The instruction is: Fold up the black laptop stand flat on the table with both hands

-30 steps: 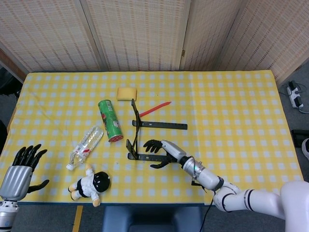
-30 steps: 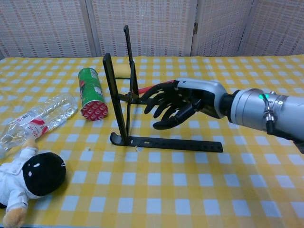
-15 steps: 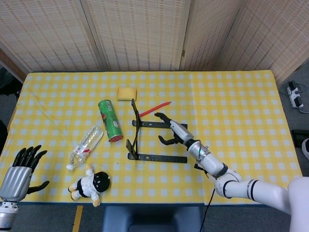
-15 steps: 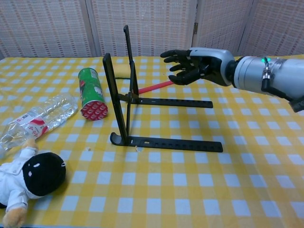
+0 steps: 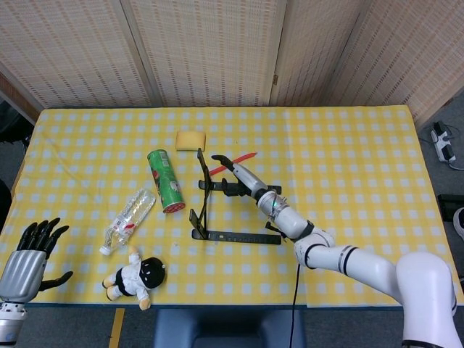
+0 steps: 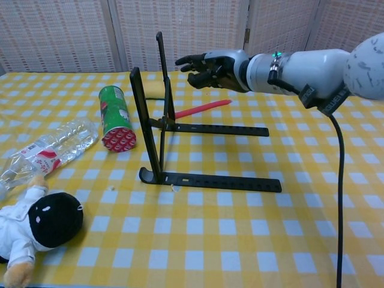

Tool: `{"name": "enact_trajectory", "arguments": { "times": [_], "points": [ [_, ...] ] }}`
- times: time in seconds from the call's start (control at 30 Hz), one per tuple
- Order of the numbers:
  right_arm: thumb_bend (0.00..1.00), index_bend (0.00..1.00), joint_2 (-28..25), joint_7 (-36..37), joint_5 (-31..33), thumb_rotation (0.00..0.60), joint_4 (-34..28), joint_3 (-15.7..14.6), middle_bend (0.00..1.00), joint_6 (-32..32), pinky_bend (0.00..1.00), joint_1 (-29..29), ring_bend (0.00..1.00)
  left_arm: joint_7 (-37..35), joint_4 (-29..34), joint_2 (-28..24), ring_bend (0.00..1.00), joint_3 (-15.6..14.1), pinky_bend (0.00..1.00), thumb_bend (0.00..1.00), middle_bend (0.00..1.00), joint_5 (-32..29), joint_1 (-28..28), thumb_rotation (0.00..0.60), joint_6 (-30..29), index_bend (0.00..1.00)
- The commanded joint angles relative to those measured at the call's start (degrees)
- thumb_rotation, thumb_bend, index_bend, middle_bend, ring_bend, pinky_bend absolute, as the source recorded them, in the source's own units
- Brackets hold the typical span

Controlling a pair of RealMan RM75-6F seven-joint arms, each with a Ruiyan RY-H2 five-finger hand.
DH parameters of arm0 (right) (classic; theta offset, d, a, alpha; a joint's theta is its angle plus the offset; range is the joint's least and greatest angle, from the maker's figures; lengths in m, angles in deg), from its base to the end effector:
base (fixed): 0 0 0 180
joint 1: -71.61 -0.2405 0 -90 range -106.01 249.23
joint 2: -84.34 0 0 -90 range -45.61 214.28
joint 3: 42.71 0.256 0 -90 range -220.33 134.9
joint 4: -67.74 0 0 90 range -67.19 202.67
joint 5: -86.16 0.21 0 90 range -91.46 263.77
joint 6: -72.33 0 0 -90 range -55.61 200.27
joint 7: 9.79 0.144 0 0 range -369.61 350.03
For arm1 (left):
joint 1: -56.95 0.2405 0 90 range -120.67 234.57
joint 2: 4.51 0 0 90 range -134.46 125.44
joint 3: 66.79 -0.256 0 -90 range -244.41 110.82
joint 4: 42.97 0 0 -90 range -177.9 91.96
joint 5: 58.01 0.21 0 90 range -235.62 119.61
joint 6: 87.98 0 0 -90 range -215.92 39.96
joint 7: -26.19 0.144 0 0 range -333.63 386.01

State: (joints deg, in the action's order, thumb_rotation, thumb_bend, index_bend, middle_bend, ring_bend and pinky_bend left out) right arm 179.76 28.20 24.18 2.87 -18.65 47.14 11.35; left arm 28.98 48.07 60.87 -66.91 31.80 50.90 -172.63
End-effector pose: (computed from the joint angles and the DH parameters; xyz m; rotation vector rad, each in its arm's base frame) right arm -0.0514 -0.4327 -0.0468 1.6224 -1.9745 1.2763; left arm -0.3058 0.1761 0.1423 -1.5034 -0.8655 -0.8809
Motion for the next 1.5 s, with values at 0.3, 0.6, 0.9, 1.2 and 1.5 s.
{"name": "enact_trajectory", "arguments": {
  "times": [0.3,0.6,0.9,1.2,1.5],
  "points": [
    [0.80,0.00,4.73,2.15,-0.58,0.600,7.57,4.09,0.00,5.31,0.00,-5.67,0.04,0.32,0.07,-0.16,0.06,-0.04,0.00,0.14,0.10,-0.29,0.16,0.600,0.05,0.18],
    [0.80,0.00,3.55,6.10,-4.58,0.567,4.54,5.57,0.02,7.63,0.00,-4.72,0.06,-0.03,-0.07,-0.23,0.06,0.03,0.00,0.14,0.10,-0.54,0.34,0.600,-0.09,0.18],
    [0.80,0.00,-1.44,14.00,-15.10,0.523,-6.02,4.74,0.11,9.84,0.00,0.19,0.13,-0.17,0.02,-0.20,0.06,0.24,0.00,0.15,0.10,0.44,-0.27,0.600,-0.07,0.17],
    [0.80,0.00,-6.97,25.45,-26.40,0.523,-16.46,-0.82,0.12,6.60,0.00,2.27,0.14,-2.02,-0.85,-0.80,0.06,0.98,0.00,0.15,0.10,1.15,-3.52,0.600,3.58,0.17],
    [0.80,0.00,-11.05,41.29,-39.54,0.490,-19.65,-13.48,0.12,-3.99,0.00,-2.17,0.14,-2.09,-0.65,-0.34,0.06,0.87,0.00,0.15,0.10,2.03,-5.39,0.600,5.38,0.16]
  ]
}}
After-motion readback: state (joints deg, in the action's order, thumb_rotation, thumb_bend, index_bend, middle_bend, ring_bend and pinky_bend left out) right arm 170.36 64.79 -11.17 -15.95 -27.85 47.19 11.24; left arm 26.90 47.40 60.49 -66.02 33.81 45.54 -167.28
